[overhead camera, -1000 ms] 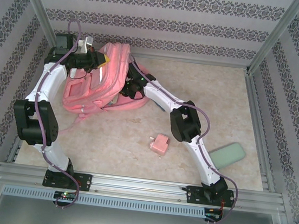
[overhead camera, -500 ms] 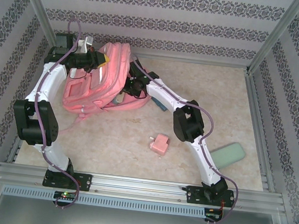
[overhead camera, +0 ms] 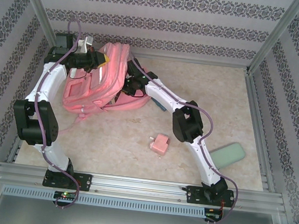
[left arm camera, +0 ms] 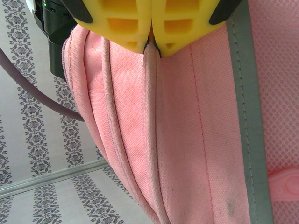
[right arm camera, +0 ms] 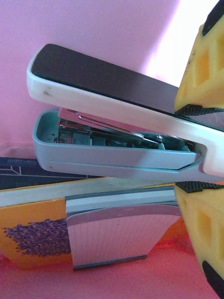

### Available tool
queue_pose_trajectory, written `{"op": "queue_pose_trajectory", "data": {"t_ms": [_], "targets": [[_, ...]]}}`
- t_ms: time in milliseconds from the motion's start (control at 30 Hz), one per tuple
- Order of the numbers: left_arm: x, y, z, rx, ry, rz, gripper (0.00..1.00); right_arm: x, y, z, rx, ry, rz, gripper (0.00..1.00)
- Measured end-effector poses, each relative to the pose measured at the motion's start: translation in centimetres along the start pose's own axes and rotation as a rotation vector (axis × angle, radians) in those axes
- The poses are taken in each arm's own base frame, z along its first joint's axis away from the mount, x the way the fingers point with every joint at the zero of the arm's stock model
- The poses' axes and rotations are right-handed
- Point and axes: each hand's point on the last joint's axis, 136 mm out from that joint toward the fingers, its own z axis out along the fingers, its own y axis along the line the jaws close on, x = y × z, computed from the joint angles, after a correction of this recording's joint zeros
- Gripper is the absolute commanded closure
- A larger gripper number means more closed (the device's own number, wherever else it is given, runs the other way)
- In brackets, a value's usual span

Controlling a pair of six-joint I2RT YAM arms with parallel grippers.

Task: Pack books, pencil case, and school supplies into a backpack

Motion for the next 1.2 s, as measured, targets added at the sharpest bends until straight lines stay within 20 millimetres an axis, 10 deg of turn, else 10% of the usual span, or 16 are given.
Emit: {"op": "queue_pose_trajectory", "data": {"t_ms": [367, 567, 700, 967, 1200], "targets": [[0.0, 0.0, 0.0, 0.0, 0.0, 0.001, 1.0, 0.1, 0.2, 0.5, -0.029, 0.013, -0.012, 0.45], [0.0, 0.0, 0.0, -0.001, 0.001, 0.006, 1.0, 0.4, -3.6, -1.4, 0.087, -0.008, -0.037, 0.32], [0.0, 0.0, 0.0, -0.002, 0.001, 0.009, 1.0, -0.5, -6.2, -5.7, 0.182, -0.07, -0.045, 0.02], [0.8, 0.5, 0.7, -0.01, 0.017, 0.016, 1.0, -2.4, -11.2, -19.3, 0.387, -0.286, -0.05, 0.02], [1.7, 0.5, 1.6, -0.013, 0.038, 0.034, 1.0, 0.3, -20.6, -29.3, 0.676, -0.359, 0.103, 0.02]]}}
